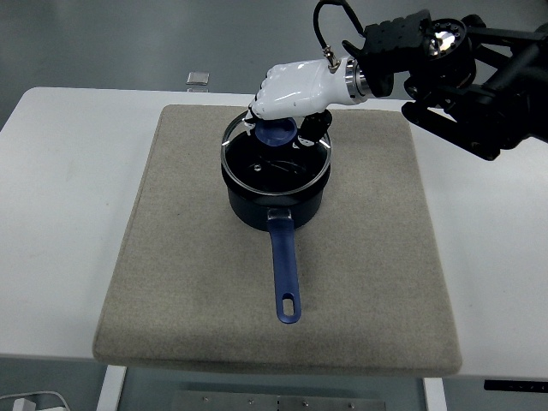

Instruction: Lift the pot lid and place it to the right of the pot.

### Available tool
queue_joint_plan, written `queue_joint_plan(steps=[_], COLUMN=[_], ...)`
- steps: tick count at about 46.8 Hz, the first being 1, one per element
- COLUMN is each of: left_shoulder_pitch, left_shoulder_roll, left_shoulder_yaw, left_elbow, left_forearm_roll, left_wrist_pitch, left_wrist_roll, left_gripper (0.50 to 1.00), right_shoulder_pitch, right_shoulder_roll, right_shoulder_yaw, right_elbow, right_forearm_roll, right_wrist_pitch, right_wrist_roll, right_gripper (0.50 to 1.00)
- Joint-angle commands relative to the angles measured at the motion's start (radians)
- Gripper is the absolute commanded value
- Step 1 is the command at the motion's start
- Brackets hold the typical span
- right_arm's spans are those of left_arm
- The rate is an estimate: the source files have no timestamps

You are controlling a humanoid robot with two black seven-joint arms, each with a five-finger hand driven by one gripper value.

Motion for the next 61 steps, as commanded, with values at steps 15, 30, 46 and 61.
queue_joint_plan(steps=[15,30,46,61], left_shoulder_pitch=[0.000,0.000,0.000,0.000], left_shoulder_roll=[0.000,0.000,0.000,0.000], left_shoulder_yaw=[0.000,0.000,0.000,0.001], left_elbow=[-0.001,0.000,-0.001,0.000], left_forearm_roll=[0.000,0.000,0.000,0.000], left_wrist_pitch=[0.000,0.000,0.000,0.000], left_wrist_roll=[0.000,0.000,0.000,0.000], left_gripper=[1.000,1.000,1.000,1.000], right_shoulder_pitch=[0.003,0.002,-0.009,-0.046], right_shoulder_roll=[-0.012,-0.012,-0.020,-0.075], right_shoulder_yaw=[0.005,0.002,0.002,0.000], right_elbow=[-0.078,-0.179,-0.290,-0.331], right_forearm_roll=[0.014,0.017,0.019,0.022], right_wrist_pitch=[0.000,-0.003,-0.012,-0.012], right_wrist_roll=[0.000,0.000,0.000,0.000], right_gripper=[0.500,0.500,0.500,0.500])
